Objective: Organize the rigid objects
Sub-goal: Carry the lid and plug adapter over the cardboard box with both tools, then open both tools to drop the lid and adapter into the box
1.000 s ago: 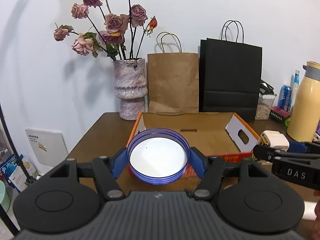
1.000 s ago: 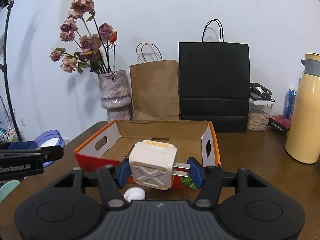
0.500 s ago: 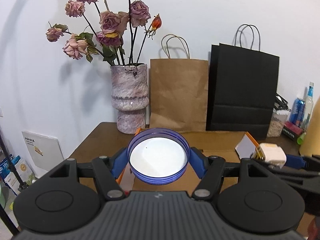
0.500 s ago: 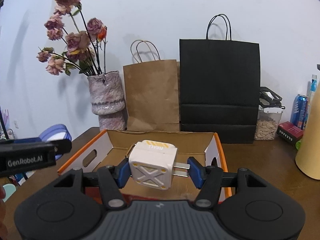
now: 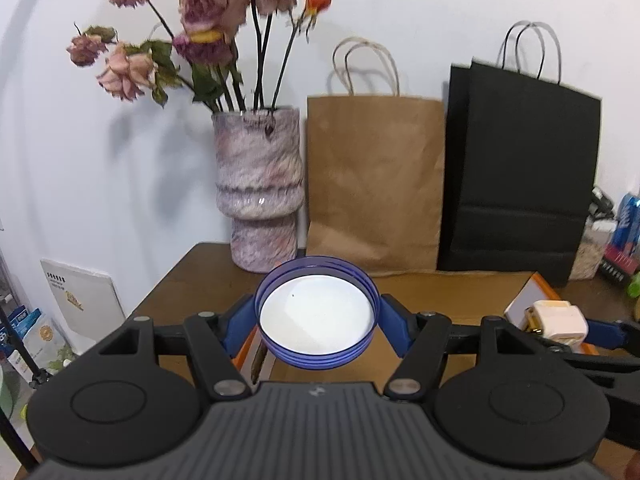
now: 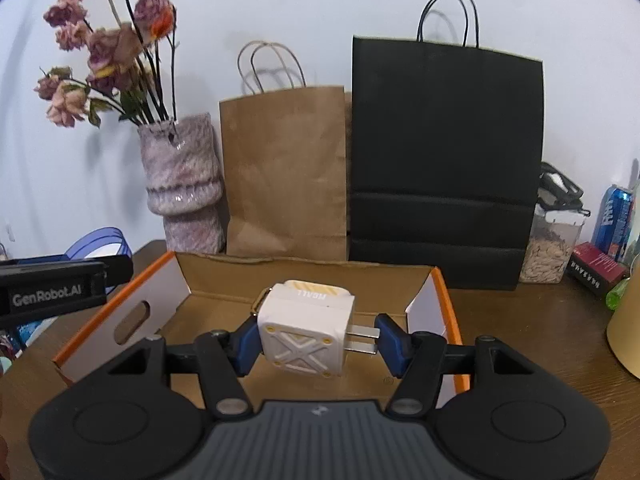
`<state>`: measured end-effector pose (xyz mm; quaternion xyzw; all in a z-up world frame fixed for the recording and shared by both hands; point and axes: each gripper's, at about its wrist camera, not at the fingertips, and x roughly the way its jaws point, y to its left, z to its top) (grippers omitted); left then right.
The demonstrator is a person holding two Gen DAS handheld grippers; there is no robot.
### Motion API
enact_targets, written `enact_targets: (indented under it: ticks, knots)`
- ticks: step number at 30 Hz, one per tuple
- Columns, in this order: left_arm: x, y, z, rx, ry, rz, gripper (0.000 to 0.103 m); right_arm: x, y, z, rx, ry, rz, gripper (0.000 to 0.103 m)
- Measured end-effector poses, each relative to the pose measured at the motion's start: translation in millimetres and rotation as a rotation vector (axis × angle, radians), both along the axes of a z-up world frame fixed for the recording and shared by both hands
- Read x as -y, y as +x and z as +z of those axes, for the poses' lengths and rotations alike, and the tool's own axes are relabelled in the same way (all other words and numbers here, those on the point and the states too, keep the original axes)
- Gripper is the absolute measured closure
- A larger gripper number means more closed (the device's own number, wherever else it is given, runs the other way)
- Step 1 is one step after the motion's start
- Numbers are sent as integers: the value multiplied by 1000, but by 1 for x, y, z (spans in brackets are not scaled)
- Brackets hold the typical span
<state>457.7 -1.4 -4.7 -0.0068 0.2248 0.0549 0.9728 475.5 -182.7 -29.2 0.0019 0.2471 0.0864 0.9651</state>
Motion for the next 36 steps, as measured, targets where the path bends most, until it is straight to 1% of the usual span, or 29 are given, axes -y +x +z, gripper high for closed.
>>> enact_targets:
  ticks: [6,11,13,14,15,16,21,27,36]
  knots:
    - [-4,17,-19,-54,18,16,35,0,13,-15,-46,-3,-1,44]
    - [-2,19,-22,-58,30,-2,34,2,16,-19,-63,-9,-14,43]
    - [0,18,-22,-53,35,-6,20,4,16,-18,-59,-6,-31,23]
    - [0,16,-22,-44,42,0,7,6,15,-18,-53,-2,-42,2]
    - [1,15,-21,-36,48,10,0,8,14,-17,-40,1,-60,0]
    - [2,14,-20,-25,54,18,0,11,13,-16,-26,4,-75,0]
    - [0,14,-18,-28,42,16,0,20,18,-17,-49,37,-95,0]
    - [1,16,-19,-40,44,18,0,19,17,-18,-50,34,-95,0]
    - [2,12,-17,-33,42,11,0,17,15,-16,-46,30,-92,0]
